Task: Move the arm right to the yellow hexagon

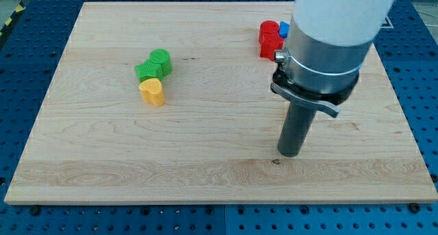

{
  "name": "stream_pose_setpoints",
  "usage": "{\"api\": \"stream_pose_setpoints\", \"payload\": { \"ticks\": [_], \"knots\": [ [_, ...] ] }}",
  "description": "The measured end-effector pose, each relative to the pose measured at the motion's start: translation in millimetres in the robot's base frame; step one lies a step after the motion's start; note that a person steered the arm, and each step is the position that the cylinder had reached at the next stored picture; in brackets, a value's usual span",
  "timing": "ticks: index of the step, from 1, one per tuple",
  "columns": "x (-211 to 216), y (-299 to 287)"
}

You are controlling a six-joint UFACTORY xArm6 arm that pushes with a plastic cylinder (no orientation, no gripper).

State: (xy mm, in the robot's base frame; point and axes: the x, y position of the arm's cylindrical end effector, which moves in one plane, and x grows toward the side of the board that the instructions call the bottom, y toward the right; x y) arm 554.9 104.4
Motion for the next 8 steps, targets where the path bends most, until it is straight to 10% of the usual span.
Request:
{"api": "stream_pose_setpoints", "payload": {
  "ticks": [8],
  "knots": [
    [-49,150]
  ]
}}
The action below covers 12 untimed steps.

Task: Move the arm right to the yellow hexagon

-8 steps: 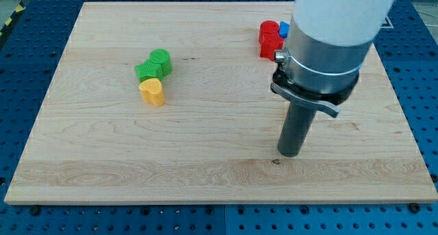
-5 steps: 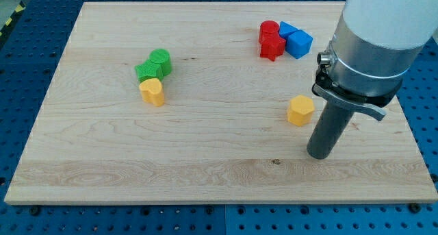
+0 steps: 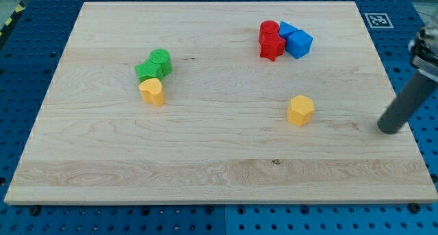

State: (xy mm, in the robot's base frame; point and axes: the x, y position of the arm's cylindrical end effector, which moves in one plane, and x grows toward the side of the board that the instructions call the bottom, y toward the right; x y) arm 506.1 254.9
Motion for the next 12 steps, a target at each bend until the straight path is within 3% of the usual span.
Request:
{"api": "stream_pose_setpoints", "payload": {
  "ticks": [12],
  "knots": [
    [-24,-84]
  ]
}}
